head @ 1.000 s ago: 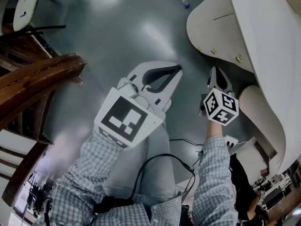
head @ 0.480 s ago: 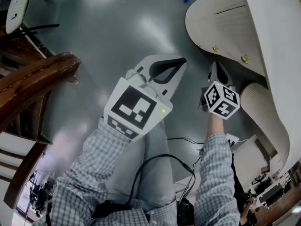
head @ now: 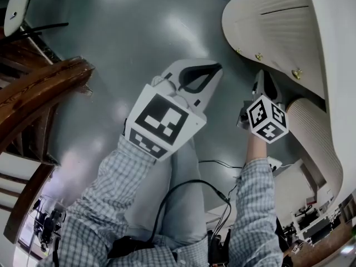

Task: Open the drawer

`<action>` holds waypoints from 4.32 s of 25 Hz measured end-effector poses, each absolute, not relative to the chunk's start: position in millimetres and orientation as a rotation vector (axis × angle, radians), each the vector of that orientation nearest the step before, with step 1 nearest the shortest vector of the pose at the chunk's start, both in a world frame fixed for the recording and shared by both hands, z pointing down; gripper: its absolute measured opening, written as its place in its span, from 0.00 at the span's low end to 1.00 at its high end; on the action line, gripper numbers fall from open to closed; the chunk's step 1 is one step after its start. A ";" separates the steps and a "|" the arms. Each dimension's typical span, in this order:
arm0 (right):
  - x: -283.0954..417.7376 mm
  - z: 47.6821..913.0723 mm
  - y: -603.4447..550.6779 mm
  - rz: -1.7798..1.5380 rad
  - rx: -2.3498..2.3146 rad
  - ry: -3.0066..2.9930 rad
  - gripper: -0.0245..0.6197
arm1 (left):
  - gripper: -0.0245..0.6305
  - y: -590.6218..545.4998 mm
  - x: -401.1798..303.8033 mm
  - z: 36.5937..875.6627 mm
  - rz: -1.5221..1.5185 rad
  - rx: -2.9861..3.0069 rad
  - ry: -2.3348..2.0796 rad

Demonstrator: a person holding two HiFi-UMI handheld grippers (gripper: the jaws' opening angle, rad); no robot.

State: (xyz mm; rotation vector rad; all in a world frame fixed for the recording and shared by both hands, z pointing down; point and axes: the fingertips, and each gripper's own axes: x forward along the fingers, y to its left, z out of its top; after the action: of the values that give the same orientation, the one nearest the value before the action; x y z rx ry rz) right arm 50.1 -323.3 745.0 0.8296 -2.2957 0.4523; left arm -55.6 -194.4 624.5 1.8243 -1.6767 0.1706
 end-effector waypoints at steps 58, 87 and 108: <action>54.0 603.1 -257.5 0.363 1.049 -2.513 0.16 | 0.04 -155.0 -45.0 571.5 0.177 1.906 -1.668; 91.7 613.4 -97.8 0.511 0.881 -2.390 0.16 | 0.04 -81.1 -34.9 523.2 0.243 1.880 -1.674; 121.1 512.0 -87.2 0.574 0.795 -2.418 0.07 | 0.04 -85.3 -18.1 416.9 0.261 1.965 -1.631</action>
State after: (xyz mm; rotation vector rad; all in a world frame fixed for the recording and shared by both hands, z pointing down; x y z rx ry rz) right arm 121.1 -87.2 512.0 0.7953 -2.4184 0.5741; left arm -18.1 -85.3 416.9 1.9647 -1.6307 0.2612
